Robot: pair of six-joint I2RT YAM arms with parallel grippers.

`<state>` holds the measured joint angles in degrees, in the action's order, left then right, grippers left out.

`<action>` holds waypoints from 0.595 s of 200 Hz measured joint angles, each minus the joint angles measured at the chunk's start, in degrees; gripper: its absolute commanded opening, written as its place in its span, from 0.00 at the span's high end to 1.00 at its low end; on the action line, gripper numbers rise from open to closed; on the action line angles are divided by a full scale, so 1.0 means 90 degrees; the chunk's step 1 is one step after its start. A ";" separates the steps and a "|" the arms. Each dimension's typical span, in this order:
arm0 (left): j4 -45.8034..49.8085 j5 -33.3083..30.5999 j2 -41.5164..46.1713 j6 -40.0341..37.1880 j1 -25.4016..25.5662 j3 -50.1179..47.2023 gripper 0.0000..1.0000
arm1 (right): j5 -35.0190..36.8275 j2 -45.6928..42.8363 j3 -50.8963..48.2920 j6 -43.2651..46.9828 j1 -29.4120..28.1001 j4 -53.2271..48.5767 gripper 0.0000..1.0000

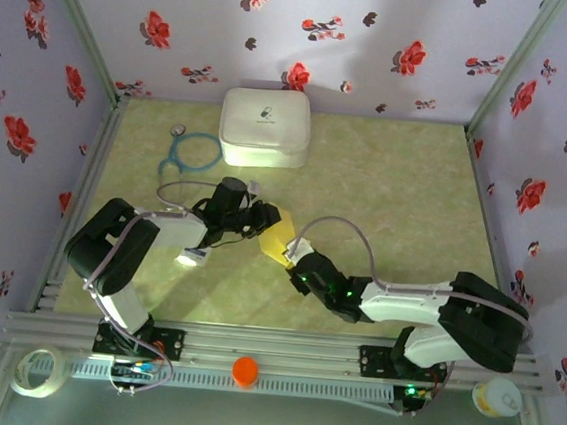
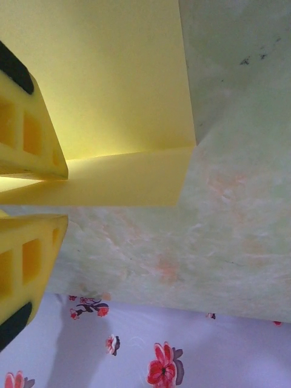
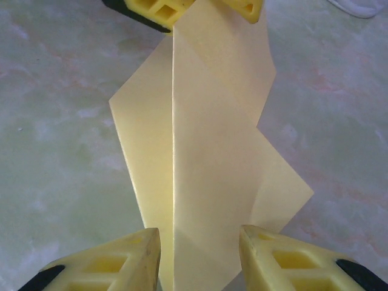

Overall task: Fold a paper plane with a square sheet of paper (pick it up from the middle)
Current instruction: Fourth fold the wing at the center of the table.

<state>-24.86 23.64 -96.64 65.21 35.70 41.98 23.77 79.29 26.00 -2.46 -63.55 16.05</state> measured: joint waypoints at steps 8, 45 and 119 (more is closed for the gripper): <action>0.0002 0.0017 -0.0005 0.0000 -0.0005 0.0000 0.79 | 0.0044 0.0143 0.0061 0.0000 0.0000 0.0051 0.60; 0.0002 0.0073 -0.0083 0.0002 -0.0017 0.0017 0.82 | 0.0274 0.0639 0.0172 -0.0085 0.0000 0.0376 0.60; 0.0000 0.0119 -0.0102 0.0002 -0.0053 0.0044 0.83 | 0.0512 0.1122 0.0185 -0.0296 0.0000 0.0753 0.68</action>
<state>-24.86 24.71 -97.56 65.23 35.22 42.37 28.38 89.38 27.66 -5.13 -63.55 22.83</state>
